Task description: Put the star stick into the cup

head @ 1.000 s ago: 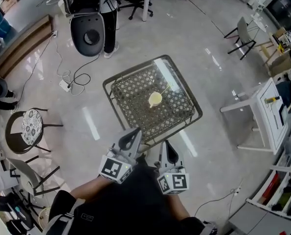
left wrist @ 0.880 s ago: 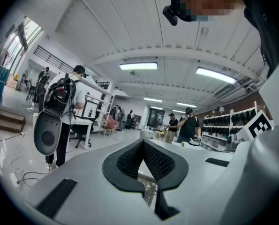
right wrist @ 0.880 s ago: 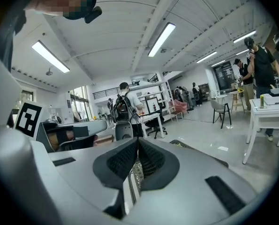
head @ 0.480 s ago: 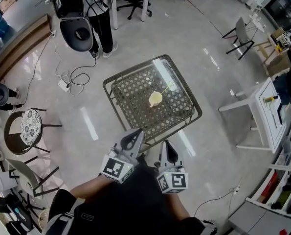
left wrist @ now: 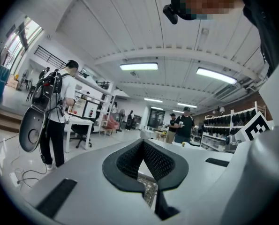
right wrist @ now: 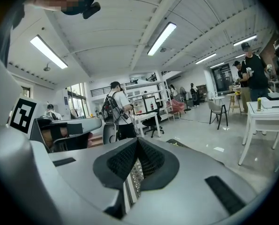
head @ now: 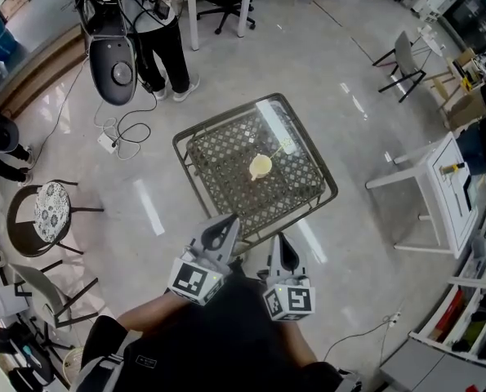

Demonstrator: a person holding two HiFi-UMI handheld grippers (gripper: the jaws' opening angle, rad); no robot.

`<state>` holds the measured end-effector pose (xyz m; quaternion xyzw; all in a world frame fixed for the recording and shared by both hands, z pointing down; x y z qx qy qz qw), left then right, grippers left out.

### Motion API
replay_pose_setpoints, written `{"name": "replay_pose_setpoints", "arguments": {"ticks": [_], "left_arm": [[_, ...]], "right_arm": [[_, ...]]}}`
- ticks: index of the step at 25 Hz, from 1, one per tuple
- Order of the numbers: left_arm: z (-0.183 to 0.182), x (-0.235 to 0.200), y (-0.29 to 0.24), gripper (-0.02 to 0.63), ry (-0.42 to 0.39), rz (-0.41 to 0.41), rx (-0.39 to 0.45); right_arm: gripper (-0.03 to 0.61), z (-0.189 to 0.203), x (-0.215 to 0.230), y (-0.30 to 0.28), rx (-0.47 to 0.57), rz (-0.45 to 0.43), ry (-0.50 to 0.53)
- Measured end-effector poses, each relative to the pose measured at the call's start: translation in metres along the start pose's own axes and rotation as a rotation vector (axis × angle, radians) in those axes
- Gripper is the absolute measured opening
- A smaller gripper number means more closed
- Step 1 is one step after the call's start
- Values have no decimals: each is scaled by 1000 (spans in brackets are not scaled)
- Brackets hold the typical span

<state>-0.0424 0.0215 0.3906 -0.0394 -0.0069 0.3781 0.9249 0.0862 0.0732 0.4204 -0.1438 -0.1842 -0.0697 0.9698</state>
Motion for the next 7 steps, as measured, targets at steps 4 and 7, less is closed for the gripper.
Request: {"name": "replay_pose_setpoints", "arguments": {"ticks": [4,7], "left_arm": [[1,1,-2,15,5,-6,3],[2,1,-4,15,5,-7,9]], "right_arm": [[11,-1,4,-2,0,1,2],[11,-1,6,-3,0,2,3]]}}
Point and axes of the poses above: the fingertips, and each gripper's own axes: y backward along the fingers, x to its right, z out of its underside, the point moved 3 cm from there along y, backward along the fingers, and after that the axes turned 11 degrees about -y, right-handed, at the moved point
